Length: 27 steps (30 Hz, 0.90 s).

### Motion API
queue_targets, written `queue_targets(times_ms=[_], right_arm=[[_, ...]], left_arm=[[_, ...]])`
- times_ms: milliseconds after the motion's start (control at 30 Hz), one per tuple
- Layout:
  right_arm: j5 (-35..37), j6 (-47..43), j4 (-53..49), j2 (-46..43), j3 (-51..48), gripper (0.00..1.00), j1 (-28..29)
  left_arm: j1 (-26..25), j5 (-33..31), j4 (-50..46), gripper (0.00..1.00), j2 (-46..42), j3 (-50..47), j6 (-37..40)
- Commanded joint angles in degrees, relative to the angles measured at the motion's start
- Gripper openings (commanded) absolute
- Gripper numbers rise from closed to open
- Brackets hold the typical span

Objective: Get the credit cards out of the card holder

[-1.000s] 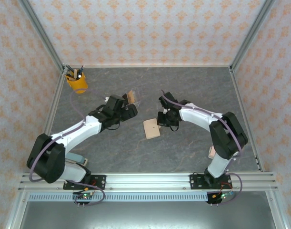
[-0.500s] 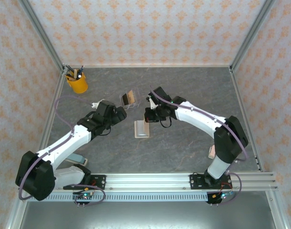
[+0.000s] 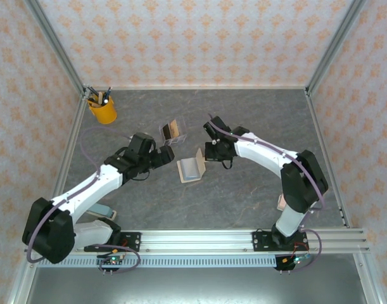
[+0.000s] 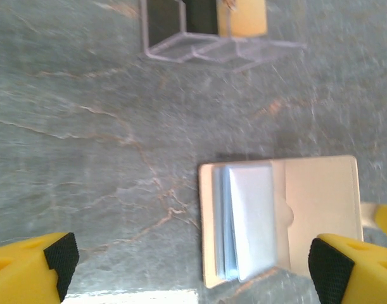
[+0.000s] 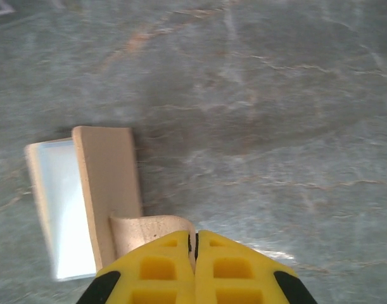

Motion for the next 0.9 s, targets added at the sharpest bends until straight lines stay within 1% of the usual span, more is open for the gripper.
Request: queue_targets(times_ms=[0, 67, 133, 200, 300, 333, 400, 500, 567, 633, 700, 800, 867], right_arm=[[4.8, 1.1, -1.8, 1.1, -2.1, 0.01, -1.1], [5.7, 1.2, -1.2, 1.2, -3.0, 0.01, -1.2], [5.9, 1.9, -0.3, 1.0, -4.3, 0.00, -1.7], [6.1, 2.1, 0.1, 1.3, -5.1, 0.01, -1.9], [7.1, 1.5, -0.9, 2.2, -4.9, 0.00, -2.0], [7.3, 1.3, -0.9, 2.3, -4.9, 0.01, -2.0], [7.1, 0.9, 0.1, 2.4, -5.6, 0.00, -2.0], [6.8, -0.3, 0.6, 3.5, -5.7, 0.00, -2.1], [6.0, -1.3, 0.9, 4.5, -5.4, 0.00, -2.1], [5.3, -2.6, 1.9, 5.5, -5.6, 0.00, -2.2], [4.9, -3.6, 1.0, 6.9, -4.7, 0.00, -2.4], [2.6, -4.4, 0.2, 7.5, -4.1, 0.00, -2.9], [2.1, -5.6, 0.9, 7.4, -4.6, 0.01, -3.0]], left_arm=[[0.3, 9.6, 2.8, 0.90, 2.5, 1.5, 2.0], [0.2, 13.8, 6.0, 0.85, 4.0, 1.4, 0.7], [0.1, 16.5, 8.8, 0.77, 5.8, 1.5, -0.9], [0.0, 17.6, 10.9, 0.69, 7.7, 1.7, -2.5], [-0.1, 19.8, 17.1, 0.62, 11.5, 1.3, -7.3], [-0.2, 20.2, 17.7, 0.60, 13.3, 2.1, -8.4], [-0.9, 20.0, 15.7, 0.56, 16.8, 4.7, -7.9], [-2.2, 19.2, 14.4, 0.54, 21.2, 7.5, -7.6], [-3.0, 20.1, 13.9, 0.53, 24.2, 9.2, -7.6], [-3.7, 19.2, 10.5, 0.52, 27.2, 11.9, -6.4], [-3.8, 17.9, 7.9, 0.52, 29.1, 13.8, -6.3], [-4.0, 17.9, 7.5, 0.53, 30.3, 14.6, -6.4], [-4.0, 16.6, 5.6, 0.54, 30.8, 15.3, -5.2]])
